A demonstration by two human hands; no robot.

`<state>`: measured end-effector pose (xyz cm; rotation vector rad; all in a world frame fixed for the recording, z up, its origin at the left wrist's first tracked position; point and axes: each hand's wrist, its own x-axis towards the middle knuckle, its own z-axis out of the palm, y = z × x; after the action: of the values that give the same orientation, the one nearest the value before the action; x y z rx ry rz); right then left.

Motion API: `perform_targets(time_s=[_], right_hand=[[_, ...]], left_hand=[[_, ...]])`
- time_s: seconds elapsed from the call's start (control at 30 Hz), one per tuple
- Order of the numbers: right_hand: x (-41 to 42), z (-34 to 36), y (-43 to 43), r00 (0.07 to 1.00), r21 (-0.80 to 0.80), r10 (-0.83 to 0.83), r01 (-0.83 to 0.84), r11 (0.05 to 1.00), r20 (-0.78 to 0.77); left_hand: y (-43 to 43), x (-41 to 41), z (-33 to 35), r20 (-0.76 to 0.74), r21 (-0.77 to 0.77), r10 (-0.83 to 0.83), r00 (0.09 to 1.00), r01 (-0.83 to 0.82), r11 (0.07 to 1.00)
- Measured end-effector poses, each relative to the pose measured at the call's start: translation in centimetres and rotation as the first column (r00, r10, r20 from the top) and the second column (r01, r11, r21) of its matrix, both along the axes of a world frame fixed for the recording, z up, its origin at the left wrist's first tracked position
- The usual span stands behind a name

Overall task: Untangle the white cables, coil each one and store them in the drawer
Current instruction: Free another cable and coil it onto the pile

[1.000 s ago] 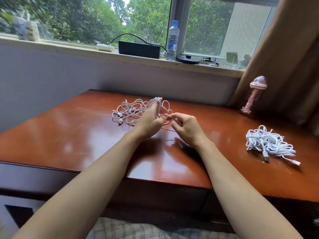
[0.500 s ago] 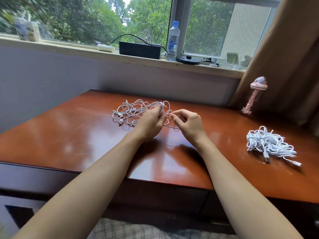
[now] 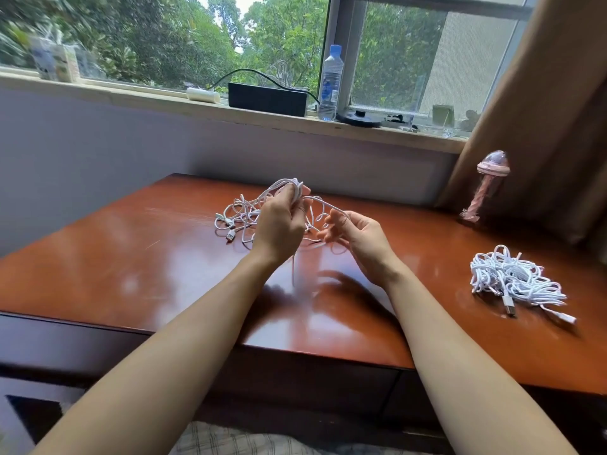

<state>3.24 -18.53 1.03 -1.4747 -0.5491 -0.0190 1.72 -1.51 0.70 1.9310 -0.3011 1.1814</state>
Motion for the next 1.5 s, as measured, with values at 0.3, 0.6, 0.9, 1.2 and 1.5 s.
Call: perform_targets(time_s=[0.3, 0.6, 0.9, 1.2, 1.5], right_hand=[[-0.5, 1.0, -0.8, 0.994, 0.073, -0.094, 0.098, 0.993, -0.062], [1.1, 0.3, -1.6, 0.852, 0.101, -0.468, 0.458, 0.883, 0.235], [2.0, -0.9, -1.5, 0.867, -0.123, -0.395, 0.447, 0.886, 0.304], [1.5, -1.8, -0.6, 0.939, -0.385, -0.121, 0.247, 0.889, 0.323], [0.0, -1.5, -0.3, 0.987, -0.507, 0.113, -0.038, 0.861, 0.118]], left_hand=[[0.5, -0.1, 0.4, -0.239, -0.162, -0.047, 0.97, 0.008, 0.987], [-0.9, -0.9, 0.0, -0.486, -0.192, -0.386, 0.784, 0.335, 0.922], [-1.4, -1.8, 1.1, -0.277, -0.601, -0.805, 0.524, 0.559, 0.571], [-0.6, -1.8, 2.0, 0.02, -0.843, -0.904, 0.428, 0.493, 0.215], [0.3, -1.4, 1.9, 0.226, -0.881, -0.877, 0.425, 0.474, 0.003]])
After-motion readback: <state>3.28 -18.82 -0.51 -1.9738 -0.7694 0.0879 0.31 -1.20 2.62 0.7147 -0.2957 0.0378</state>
